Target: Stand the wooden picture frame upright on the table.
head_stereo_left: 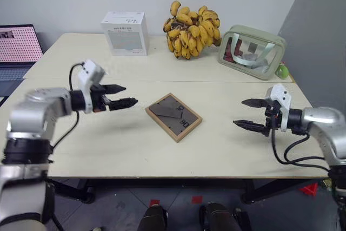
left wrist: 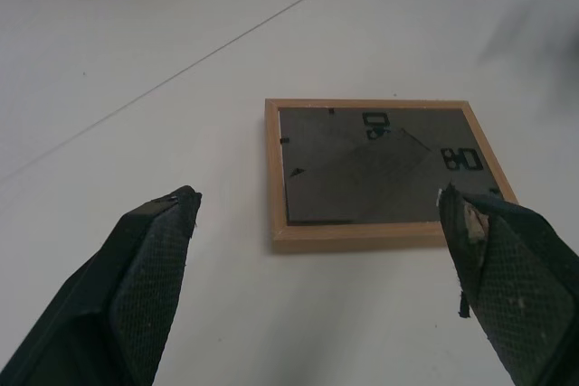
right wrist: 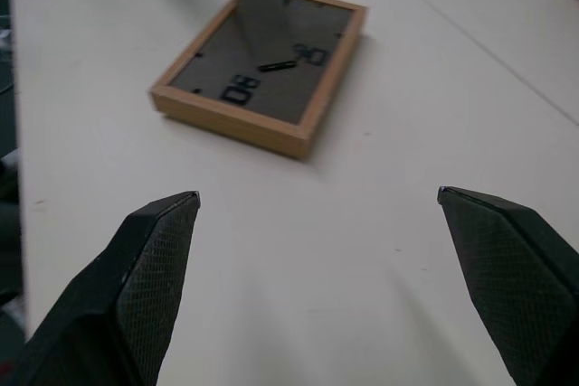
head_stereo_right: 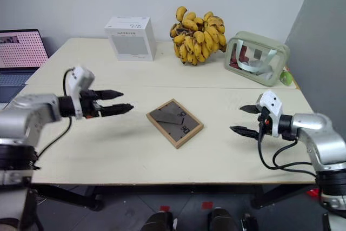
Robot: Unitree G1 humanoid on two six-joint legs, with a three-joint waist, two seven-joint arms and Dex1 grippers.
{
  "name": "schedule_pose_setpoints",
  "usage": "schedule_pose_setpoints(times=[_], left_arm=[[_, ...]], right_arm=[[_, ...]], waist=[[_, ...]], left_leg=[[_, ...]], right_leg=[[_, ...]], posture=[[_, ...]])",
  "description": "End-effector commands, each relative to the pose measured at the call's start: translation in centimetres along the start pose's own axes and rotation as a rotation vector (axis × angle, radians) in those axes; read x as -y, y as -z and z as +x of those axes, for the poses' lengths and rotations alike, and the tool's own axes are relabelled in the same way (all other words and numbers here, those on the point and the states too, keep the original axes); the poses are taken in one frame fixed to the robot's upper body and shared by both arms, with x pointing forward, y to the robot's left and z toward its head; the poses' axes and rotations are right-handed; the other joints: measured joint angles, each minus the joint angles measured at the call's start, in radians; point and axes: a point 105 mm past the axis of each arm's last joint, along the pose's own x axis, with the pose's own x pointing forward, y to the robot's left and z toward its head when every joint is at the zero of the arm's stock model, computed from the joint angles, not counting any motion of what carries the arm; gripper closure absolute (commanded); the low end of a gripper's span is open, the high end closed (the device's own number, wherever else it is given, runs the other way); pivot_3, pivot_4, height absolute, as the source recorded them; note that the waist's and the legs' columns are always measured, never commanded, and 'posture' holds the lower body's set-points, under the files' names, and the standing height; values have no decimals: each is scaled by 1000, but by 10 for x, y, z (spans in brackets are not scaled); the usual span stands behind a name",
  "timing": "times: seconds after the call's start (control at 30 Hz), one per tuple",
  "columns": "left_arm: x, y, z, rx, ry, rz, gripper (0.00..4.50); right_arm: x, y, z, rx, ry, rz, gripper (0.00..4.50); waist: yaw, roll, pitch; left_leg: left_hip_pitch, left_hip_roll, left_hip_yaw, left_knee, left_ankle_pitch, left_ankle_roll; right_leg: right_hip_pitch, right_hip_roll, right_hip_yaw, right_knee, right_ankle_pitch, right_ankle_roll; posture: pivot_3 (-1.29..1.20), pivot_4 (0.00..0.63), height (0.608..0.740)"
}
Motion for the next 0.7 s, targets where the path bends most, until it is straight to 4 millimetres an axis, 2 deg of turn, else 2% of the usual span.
schedule_pose_setpoints(times=[0.03,0.2,0.3,0.4,0.5,0.6,0.7], left_arm=[[-2,7,3,-35,1,53,0],[-5,9,6,-21,-56,61,0],[-7,17,14,34,-158,-16,0],[3,29,23,104,-264,-121,459],[19,54,37,121,-418,-201,1220],[29,73,49,140,-583,-300,1876],[42,82,65,145,-645,-345,2539]], right_arm=[[2,-11,3,21,-16,-36,38],[16,-19,12,49,23,-63,38],[41,-16,31,75,126,-61,38],[63,-16,57,103,221,-58,506],[78,-12,85,120,299,-72,1325],[89,-6,106,105,389,-91,2040],[85,-8,128,117,387,-70,2779]], waist=[[1,0,0],[1,-1,0],[0,0,0],[-4,0,0],[-6,-1,0],[0,-1,0],[7,-1,0]], left_leg=[[0,0,0,0,0,0],[-11,0,3,1,0,0],[-10,0,4,1,0,0],[-9,1,6,1,0,0],[-9,1,8,1,0,0],[-9,0,8,1,0,0],[-9,0,7,3,1,0]], right_leg=[[0,0,0,0,0,0],[-11,1,2,2,1,2],[-11,1,3,2,2,4],[-11,2,5,2,4,8],[-11,2,8,3,6,10],[-11,2,9,2,7,11],[-10,2,9,3,7,11]], posture=[[0,150,740],[0,150,740],[0,150,740],[0,150,740],[0,150,740],[0,150,740],[0,150,740]])
